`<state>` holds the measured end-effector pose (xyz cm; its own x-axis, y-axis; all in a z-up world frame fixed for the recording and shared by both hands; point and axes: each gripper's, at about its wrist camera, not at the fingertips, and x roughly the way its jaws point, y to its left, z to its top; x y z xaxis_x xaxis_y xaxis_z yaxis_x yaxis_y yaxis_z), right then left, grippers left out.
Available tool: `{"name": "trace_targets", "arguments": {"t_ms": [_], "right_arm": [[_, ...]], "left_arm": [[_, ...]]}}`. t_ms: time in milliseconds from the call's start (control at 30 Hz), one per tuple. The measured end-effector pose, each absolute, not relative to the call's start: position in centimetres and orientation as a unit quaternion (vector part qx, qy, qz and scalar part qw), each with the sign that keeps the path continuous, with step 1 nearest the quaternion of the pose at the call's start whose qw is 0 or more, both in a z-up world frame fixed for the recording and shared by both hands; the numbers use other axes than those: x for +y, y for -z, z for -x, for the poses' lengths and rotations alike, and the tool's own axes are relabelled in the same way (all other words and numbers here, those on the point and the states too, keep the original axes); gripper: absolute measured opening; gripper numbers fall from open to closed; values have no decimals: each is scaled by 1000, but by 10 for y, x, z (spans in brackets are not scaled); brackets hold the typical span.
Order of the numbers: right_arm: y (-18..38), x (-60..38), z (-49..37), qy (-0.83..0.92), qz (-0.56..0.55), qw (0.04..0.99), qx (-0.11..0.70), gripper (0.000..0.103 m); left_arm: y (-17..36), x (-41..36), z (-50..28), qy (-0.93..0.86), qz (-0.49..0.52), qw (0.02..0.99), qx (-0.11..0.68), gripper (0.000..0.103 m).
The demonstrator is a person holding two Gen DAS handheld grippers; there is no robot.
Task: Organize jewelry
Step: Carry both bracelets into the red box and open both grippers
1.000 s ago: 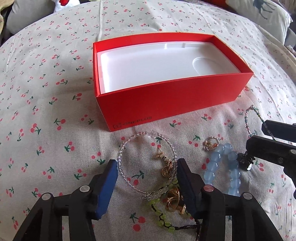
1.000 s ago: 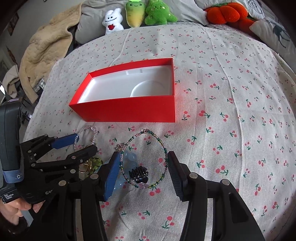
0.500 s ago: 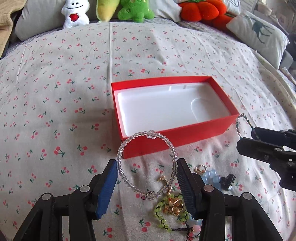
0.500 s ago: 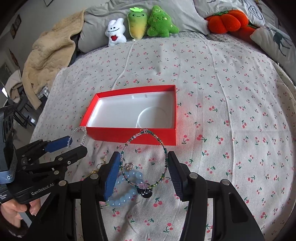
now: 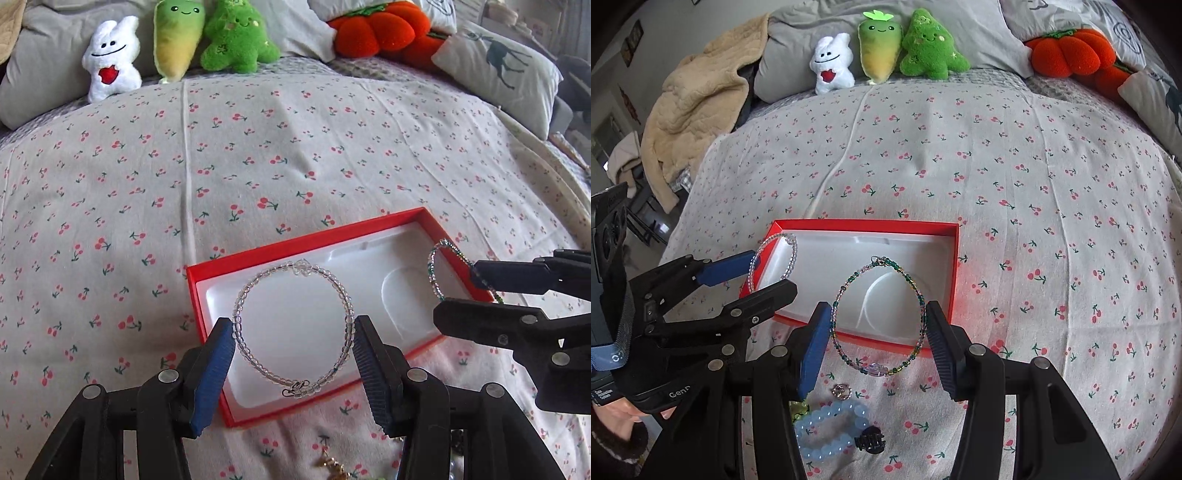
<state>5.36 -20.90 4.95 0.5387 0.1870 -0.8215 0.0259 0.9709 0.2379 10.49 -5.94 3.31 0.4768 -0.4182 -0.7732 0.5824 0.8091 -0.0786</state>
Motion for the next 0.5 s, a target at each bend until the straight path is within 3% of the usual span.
{"name": "trace_targets", "arguments": {"t_ms": [100,200,500], "right_arm": [[-45,-209,-59,-46,-106,869,481,54],[-42,-209,-63,-47,-101,868,485,54],[-37,-214,-70,-45,-112,865,487,55]], "left_arm": [[-29,-64,-111,294,-102,855,415,57],[-28,-67,-112,301,-104,854,410,67],[-29,-61,-100,303,-124,852,409,74]]}}
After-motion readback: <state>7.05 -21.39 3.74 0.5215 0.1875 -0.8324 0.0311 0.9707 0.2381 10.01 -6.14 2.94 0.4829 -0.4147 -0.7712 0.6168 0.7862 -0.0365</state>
